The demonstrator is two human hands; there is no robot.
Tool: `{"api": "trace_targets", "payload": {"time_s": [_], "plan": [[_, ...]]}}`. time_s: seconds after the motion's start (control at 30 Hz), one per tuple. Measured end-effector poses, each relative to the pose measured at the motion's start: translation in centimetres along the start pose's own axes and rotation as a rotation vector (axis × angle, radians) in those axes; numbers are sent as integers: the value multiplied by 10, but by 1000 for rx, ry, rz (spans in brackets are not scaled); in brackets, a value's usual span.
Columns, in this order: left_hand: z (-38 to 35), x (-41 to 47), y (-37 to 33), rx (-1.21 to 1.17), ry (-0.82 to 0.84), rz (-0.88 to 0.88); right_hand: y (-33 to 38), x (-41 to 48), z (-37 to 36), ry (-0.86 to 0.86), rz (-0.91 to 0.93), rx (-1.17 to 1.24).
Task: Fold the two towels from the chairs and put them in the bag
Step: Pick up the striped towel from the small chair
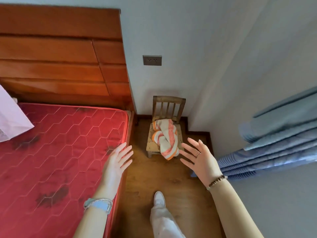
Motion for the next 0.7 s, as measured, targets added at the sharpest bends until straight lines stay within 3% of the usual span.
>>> {"api": "trace_targets", "payload": {"time_s": [0.27, 0.7], "plan": [[-23, 105, 22, 150, -6, 71, 12, 101, 13, -120, -70, -41], [-7, 259, 132, 286, 36, 98, -61, 243, 43, -288, -124, -146]]}}
Point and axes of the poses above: each hand's wrist, its own x-axis towards the middle knuckle, its own z-axis out of the back of the hand, y = z × x, the point moved 2 cm from there along x, towards the middle knuckle, and after that the axes turned 12 degrees about -x, right-handed, at the moved point
